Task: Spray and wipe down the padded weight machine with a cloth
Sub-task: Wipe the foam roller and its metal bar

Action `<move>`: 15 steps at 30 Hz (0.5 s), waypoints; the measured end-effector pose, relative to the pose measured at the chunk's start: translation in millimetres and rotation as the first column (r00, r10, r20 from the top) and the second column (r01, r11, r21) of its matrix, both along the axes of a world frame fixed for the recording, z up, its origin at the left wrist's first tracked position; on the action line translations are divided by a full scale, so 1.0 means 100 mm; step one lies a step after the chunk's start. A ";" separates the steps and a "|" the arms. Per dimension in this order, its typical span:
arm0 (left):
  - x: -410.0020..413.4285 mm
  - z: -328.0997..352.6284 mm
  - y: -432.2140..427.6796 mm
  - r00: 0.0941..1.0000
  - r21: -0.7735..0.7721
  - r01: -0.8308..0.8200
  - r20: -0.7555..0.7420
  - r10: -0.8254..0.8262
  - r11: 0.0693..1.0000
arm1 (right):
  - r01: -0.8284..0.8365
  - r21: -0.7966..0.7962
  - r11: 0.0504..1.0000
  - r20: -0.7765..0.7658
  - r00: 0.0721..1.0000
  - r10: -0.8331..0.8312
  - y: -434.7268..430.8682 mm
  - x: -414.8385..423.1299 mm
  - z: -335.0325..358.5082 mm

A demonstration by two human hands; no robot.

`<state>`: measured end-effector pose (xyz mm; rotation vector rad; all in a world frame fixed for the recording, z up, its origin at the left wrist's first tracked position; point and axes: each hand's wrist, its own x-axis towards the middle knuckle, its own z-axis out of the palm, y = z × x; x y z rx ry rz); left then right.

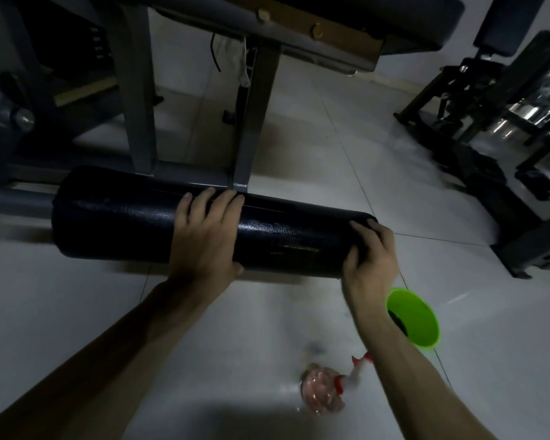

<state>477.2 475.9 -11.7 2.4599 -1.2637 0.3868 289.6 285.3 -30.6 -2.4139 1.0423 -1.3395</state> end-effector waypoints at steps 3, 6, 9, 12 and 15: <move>0.04 0.01 -0.01 1.000 -0.008 0.007 0.002 -0.007 1.000 | -0.164 -0.030 0.986 -0.037 0.986 0.163 0.30 0.46 0.08; 0.08 0.03 0.00 1.000 -0.005 0.006 -0.013 -0.006 1.000 | -0.325 -0.073 0.943 -0.177 0.935 0.309 0.26 0.44 0.16; 0.08 0.05 -0.01 1.000 0.018 0.010 -0.019 -0.010 1.000 | -0.187 -0.076 0.980 -0.140 0.975 0.175 -0.08 -0.03 0.14; 0.08 0.05 -0.03 1.000 0.022 0.009 -0.030 -0.008 1.000 | 0.020 0.008 1.000 -0.029 0.999 -0.019 -0.26 -0.31 0.07; 0.07 0.04 -0.04 0.999 0.016 0.022 -0.040 -0.021 1.000 | 0.044 0.055 0.998 0.018 0.999 -0.045 -0.03 -0.01 0.03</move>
